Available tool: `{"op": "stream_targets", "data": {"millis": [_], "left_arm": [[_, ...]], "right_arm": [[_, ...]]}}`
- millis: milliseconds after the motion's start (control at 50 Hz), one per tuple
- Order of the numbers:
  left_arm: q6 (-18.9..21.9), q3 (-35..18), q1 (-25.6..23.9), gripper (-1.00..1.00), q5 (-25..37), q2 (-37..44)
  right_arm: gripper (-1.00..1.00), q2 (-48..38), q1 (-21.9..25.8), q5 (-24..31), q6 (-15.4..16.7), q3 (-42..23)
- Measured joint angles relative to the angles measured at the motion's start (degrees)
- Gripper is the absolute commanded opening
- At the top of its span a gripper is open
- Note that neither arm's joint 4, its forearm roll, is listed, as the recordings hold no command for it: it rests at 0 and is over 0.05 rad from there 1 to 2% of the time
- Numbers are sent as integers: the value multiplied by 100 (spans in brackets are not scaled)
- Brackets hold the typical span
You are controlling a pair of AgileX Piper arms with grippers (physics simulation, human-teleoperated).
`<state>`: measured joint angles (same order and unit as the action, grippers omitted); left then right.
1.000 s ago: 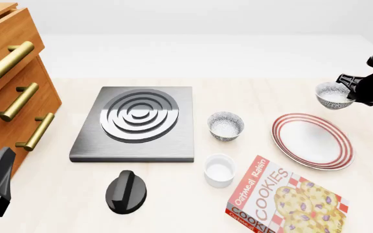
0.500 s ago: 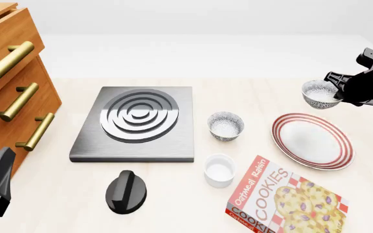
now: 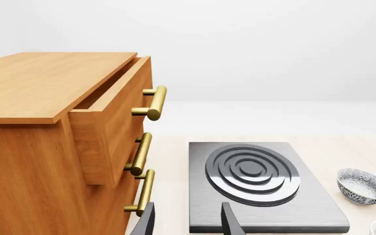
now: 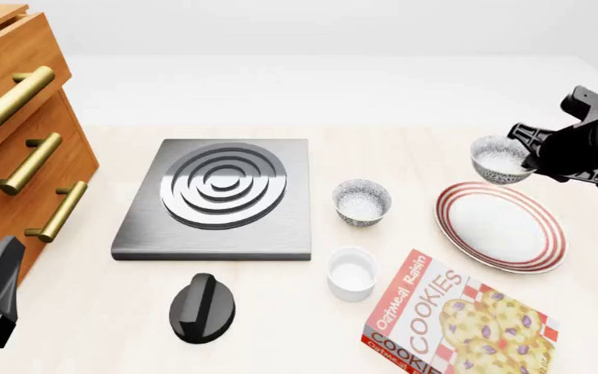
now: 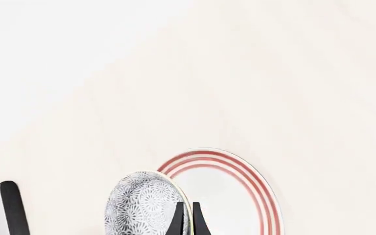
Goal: Pick the akita bowl next to the plate and place it on the plate.
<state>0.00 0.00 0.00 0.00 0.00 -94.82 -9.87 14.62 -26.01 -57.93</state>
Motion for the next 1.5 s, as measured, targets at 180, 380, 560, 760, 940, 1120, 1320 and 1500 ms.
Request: {"op": "stream_targets", "data": {"millis": [180,380,560,760,940,1120,1320,1500], "left_arm": [[0,0,0,100,0,0],[0,0,0,100,0,0],[0,0,0,100,0,0],[0,0,0,100,0,0],[0,0,0,100,0,0],[0,0,0,100,0,0],[0,0,0,100,0,0],[0,0,0,100,0,0]], "right_arm": [[-100,14,28,-78,-97,167],[-100,-50,22,-205,-187,359],[-100,-78,18,-260,-257,461],[-100,-42,42,-289,-347,556],[-100,-24,45,-293,-420,587],[-100,-13,87,-236,-549,568],[-100,-70,177,-173,-759,537],[-100,-199,194,-137,-941,481]]}}
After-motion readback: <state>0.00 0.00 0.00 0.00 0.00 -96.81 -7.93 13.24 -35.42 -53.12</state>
